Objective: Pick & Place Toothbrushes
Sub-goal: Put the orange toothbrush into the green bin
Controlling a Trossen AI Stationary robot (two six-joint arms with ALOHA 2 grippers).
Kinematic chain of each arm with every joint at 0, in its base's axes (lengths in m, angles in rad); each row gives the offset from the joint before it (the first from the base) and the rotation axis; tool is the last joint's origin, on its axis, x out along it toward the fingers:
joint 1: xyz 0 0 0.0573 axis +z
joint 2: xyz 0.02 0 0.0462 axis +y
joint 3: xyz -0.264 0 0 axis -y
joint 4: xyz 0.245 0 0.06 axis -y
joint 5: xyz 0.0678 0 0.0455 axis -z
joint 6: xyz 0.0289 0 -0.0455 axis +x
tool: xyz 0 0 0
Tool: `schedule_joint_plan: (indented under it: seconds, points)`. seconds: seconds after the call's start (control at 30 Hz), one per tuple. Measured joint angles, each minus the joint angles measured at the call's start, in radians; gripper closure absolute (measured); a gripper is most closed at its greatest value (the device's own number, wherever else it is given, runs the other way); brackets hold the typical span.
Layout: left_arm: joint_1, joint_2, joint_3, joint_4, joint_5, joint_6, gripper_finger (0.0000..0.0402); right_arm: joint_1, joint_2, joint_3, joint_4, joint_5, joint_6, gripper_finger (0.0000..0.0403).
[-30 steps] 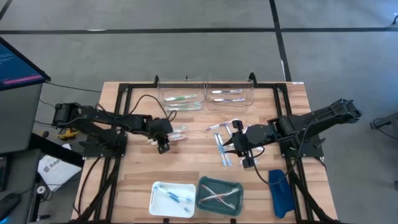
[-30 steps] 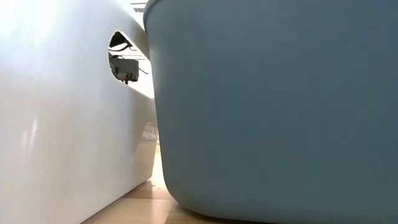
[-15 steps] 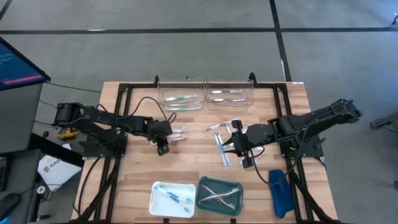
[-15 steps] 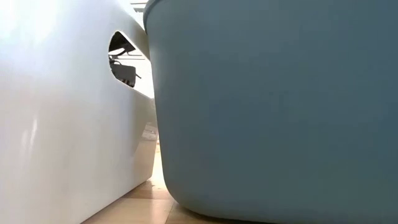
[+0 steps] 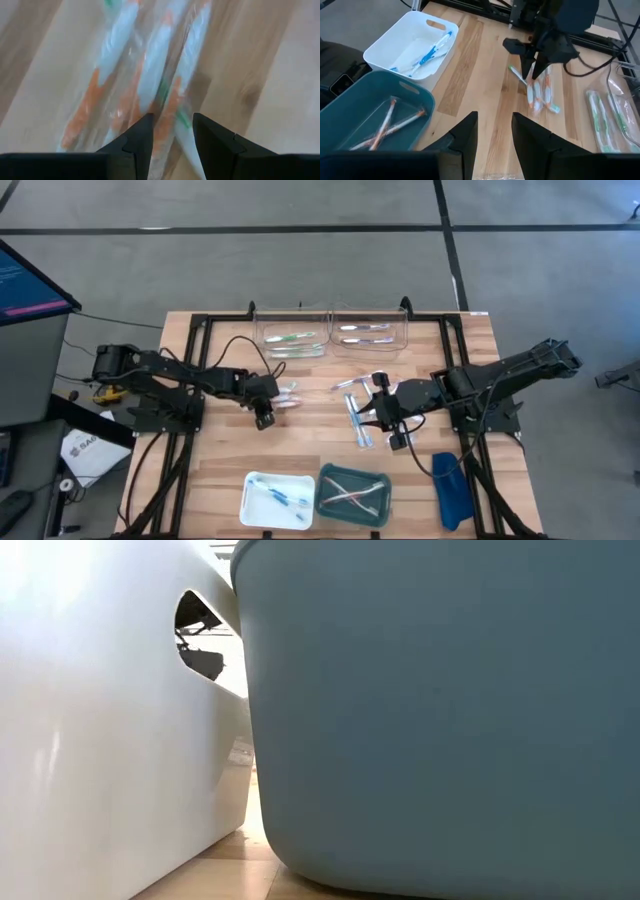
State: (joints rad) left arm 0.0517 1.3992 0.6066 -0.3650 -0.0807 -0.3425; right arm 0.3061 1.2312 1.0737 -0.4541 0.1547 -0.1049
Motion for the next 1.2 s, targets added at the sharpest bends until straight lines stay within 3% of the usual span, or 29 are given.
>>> schedule_joint_plan:
  seconds: [0.33, 0.67, 0.8, 0.97, 1.2]
  points:
    - [0.021, 0.103, 0.005, 0.01, 0.029, 0.031, 0.027, 0.0, 0.0, 0.0, 0.007, 0.0, 0.0, 0.029]
    - [0.027, -0.002, -0.001, 0.012, 0.014, 0.032, 0.0273, 0.0, 0.0, 0.0, 0.006, 0.0, 0.0, 0.029]
    - [0.027, -0.002, -0.002, 0.012, 0.001, 0.057, 0.0305, 0.0, 0.0, 0.0, 0.006, 0.0, 0.0, 0.029]
    - [0.027, -0.003, -0.002, 0.009, 0.002, 0.067, 0.0386, 0.0, 0.0, 0.0, 0.006, 0.0, 0.0, 0.029]
    - [0.027, -0.004, -0.002, 0.006, 0.006, 0.076, 0.04, 0.0, 0.0, 0.0, 0.006, 0.0, 0.0, 0.029]
